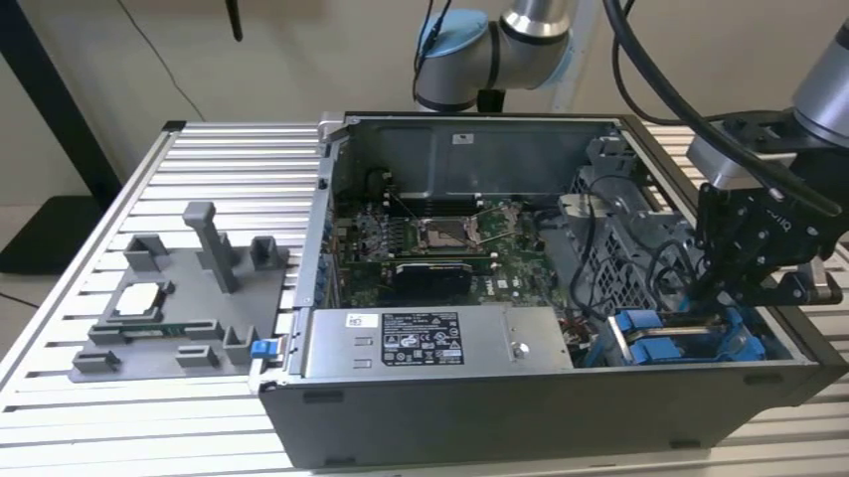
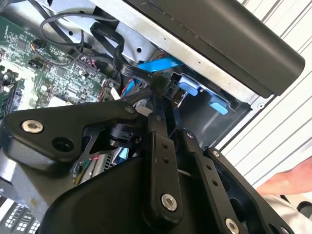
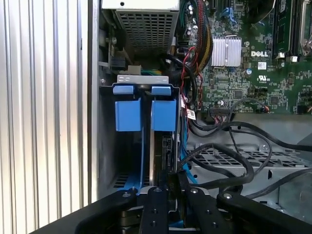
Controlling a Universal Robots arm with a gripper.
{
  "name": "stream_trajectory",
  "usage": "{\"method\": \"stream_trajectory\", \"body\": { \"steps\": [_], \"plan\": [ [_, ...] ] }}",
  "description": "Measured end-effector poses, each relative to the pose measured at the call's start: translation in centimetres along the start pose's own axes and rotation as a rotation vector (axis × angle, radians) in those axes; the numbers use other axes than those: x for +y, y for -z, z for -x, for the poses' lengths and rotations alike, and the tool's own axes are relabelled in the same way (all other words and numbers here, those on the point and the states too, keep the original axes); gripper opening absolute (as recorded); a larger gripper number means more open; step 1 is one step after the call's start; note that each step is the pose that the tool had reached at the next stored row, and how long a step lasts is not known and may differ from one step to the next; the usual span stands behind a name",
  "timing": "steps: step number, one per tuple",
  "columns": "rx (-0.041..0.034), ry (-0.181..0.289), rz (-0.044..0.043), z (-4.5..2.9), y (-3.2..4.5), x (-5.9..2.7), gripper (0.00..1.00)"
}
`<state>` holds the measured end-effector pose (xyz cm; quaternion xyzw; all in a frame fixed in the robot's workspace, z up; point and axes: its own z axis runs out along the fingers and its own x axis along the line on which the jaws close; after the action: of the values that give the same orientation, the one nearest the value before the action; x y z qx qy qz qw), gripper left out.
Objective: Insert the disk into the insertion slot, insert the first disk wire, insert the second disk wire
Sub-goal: 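Insert the first disk wire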
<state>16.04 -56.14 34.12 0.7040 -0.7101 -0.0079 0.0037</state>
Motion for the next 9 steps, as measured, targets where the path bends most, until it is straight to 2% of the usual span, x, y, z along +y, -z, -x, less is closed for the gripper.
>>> {"method": "stream_trajectory", "body": {
  "steps": [9],
  "plan": [
    [-0.0002,-0.001,-0.0001,0.01,-0.26,-0.01,0.00]
  ]
}}
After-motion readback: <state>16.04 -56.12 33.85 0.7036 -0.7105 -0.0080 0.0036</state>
